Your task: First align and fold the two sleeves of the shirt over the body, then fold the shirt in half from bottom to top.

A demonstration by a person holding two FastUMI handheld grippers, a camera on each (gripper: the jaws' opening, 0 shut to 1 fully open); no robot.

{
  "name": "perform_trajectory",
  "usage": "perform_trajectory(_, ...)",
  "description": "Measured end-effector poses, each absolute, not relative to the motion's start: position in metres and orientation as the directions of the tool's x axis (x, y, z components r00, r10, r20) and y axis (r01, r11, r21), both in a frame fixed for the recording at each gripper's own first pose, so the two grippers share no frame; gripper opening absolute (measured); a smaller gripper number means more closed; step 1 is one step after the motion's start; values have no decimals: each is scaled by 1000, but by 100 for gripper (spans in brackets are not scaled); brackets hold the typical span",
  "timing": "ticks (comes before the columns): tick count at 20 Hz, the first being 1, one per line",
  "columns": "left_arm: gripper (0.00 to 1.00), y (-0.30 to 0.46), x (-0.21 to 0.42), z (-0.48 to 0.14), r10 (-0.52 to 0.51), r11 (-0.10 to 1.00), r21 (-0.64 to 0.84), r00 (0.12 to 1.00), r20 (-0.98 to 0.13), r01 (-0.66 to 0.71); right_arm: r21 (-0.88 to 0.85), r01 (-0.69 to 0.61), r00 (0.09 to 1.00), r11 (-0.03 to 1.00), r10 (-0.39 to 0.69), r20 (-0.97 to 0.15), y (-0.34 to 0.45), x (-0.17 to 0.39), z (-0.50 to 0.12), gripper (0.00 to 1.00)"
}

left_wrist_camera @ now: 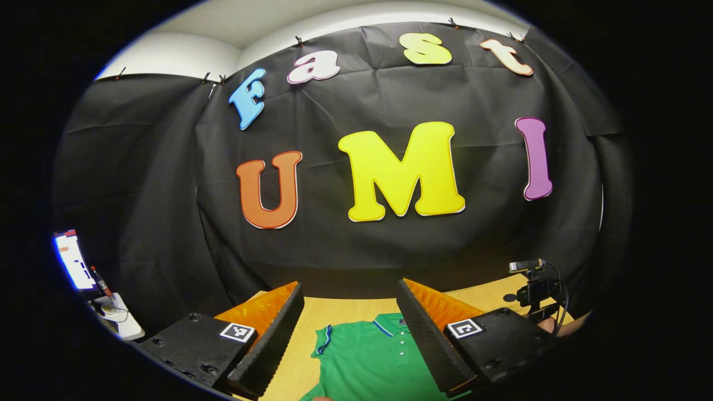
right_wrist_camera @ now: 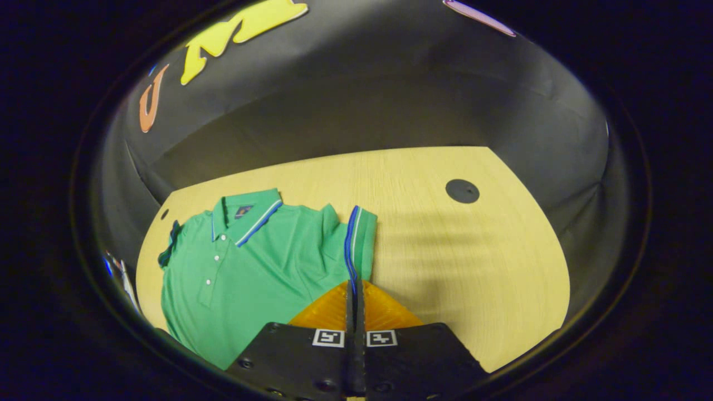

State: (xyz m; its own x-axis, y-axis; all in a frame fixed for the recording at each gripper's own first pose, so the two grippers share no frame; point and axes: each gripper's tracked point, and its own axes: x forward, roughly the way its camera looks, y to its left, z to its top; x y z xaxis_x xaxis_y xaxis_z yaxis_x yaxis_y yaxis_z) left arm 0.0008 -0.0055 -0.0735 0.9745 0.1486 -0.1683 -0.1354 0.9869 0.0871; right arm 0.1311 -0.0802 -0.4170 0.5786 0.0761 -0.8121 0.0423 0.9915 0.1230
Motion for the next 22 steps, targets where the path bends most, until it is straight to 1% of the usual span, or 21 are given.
perform_trajectory(5,100,3,-7,-73,168,985,67,972,-164,-159,153,7,627,988,115,-770,-50,139,-376,0)
perform_trajectory(9,100,20,-18,-74,197,980,52,966,-170,-191,169,-42,638,985,157,-753,-6,149,-364,0)
perform_trajectory(10,100,24,-22,-74,208,978,53,963,-171,-202,174,-48,635,984,165,-755,6,151,-365,0)
perform_trajectory(11,100,30,-25,-74,219,976,55,960,-172,-213,181,-52,630,982,173,-757,17,152,-367,2)
perform_trajectory(12,100,35,-28,-74,229,973,57,958,-173,-223,183,-56,624,982,177,-761,28,153,-370,0)
perform_trajectory(13,97,41,-32,-74,240,971,57,955,-175,-234,181,-62,617,982,180,-766,39,154,-376,0)
perform_trajectory(14,100,47,-34,-76,250,968,58,951,-180,-243,177,-66,607,982,180,-774,48,154,-382,0)
perform_trajectory(18,100,65,-44,-76,280,960,72,941,-190,-271,194,-56,558,979,192,-807,80,153,-414,0)
perform_trajectory(20,100,72,-45,-76,287,958,80,938,-194,-277,196,-72,557,978,202,-806,88,151,-412,2)
perform_trajectory(21,100,74,-46,-76,288,958,76,938,-192,-278,189,-78,562,979,200,-802,90,152,-411,33)
perform_trajectory(22,100,75,-45,-76,283,959,68,940,-190,-275,198,-86,575,977,210,-791,95,150,-405,33)
